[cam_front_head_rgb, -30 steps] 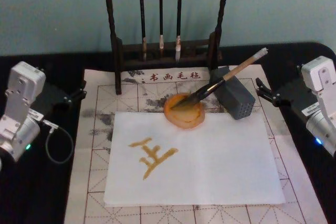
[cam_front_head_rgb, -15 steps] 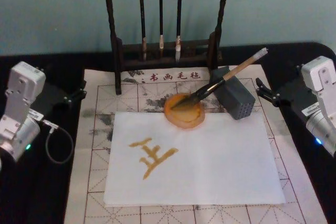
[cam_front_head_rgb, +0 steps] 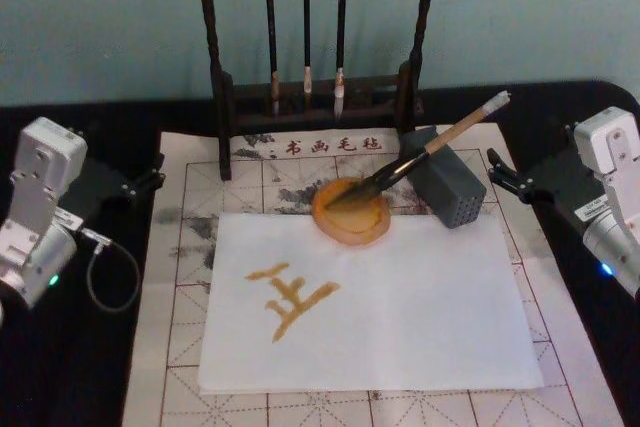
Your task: Pick up the brush from the inkstone, write on the paper, then place the brush back to its original position.
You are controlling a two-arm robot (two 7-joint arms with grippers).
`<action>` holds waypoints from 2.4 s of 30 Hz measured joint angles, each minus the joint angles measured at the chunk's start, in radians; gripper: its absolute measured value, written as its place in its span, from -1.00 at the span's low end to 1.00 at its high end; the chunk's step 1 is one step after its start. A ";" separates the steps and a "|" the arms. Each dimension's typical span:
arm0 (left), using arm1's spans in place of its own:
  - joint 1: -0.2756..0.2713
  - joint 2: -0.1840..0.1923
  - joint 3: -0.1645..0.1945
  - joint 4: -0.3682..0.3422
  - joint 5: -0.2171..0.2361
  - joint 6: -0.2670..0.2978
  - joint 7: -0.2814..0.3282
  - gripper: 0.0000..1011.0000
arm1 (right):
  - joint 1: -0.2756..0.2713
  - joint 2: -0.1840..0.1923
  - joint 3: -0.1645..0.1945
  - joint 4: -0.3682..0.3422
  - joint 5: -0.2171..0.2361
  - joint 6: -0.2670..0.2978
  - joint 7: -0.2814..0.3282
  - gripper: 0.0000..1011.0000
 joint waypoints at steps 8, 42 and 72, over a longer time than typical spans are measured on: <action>0.000 0.000 0.000 0.000 0.000 0.000 0.000 0.98 | 0.000 0.000 0.000 0.000 0.000 0.000 0.000 0.98; 0.000 0.000 0.000 0.000 0.000 0.000 0.000 0.98 | -0.034 -0.054 0.098 -0.043 0.178 0.093 0.120 0.98; 0.000 0.000 0.000 0.000 0.000 0.000 0.000 0.98 | 0.005 -0.279 0.281 0.007 0.680 0.406 0.171 0.98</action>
